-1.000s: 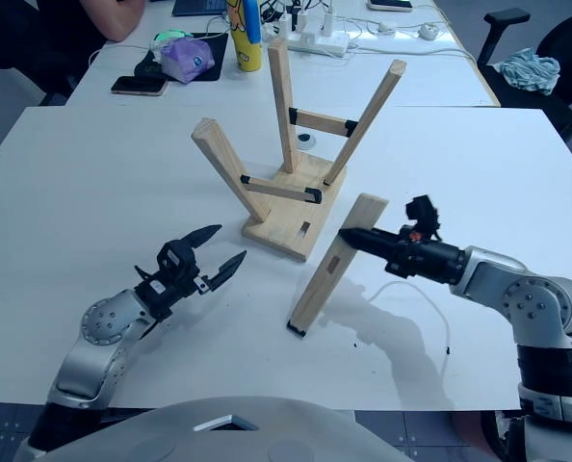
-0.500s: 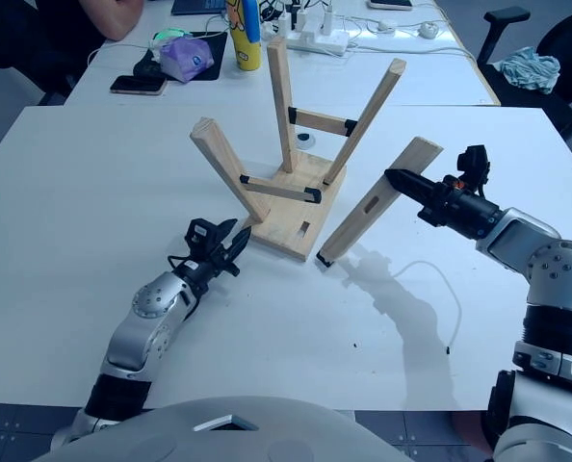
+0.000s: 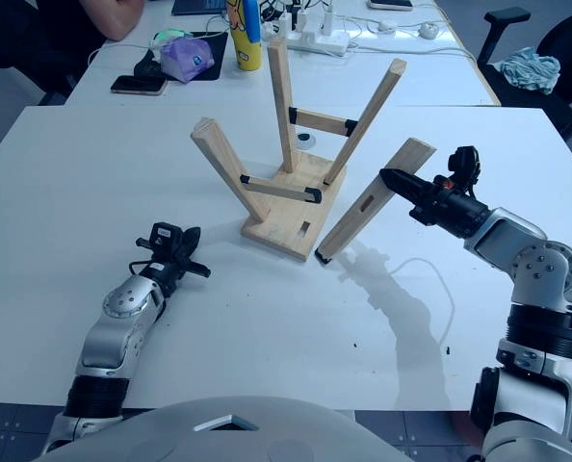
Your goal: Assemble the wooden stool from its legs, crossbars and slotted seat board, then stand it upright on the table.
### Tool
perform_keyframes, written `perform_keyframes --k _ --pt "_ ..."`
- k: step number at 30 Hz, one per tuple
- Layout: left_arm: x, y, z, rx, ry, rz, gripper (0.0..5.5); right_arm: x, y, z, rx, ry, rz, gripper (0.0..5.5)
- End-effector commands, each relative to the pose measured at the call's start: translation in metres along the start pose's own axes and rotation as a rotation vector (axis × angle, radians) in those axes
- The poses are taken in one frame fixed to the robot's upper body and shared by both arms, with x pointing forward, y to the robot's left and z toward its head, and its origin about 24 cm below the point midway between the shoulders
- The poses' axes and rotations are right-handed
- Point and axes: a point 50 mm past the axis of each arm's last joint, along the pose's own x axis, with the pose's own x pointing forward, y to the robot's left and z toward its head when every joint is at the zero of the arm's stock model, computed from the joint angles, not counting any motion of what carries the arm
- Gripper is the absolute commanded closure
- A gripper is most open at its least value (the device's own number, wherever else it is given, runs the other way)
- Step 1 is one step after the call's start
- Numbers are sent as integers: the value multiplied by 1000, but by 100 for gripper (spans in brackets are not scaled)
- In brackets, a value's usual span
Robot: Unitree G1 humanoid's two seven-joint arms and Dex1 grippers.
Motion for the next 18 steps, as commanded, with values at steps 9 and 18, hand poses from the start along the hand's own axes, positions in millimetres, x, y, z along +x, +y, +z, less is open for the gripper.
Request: perform_keyframes --k 9,18 --pt "39 -13 43 -6 -84 -84 550 12 -11 8 -192 -4 -118 445" --pt "51 -35 46 -79 20 -253 550 32 -15 20 -328 -143 -198 445"
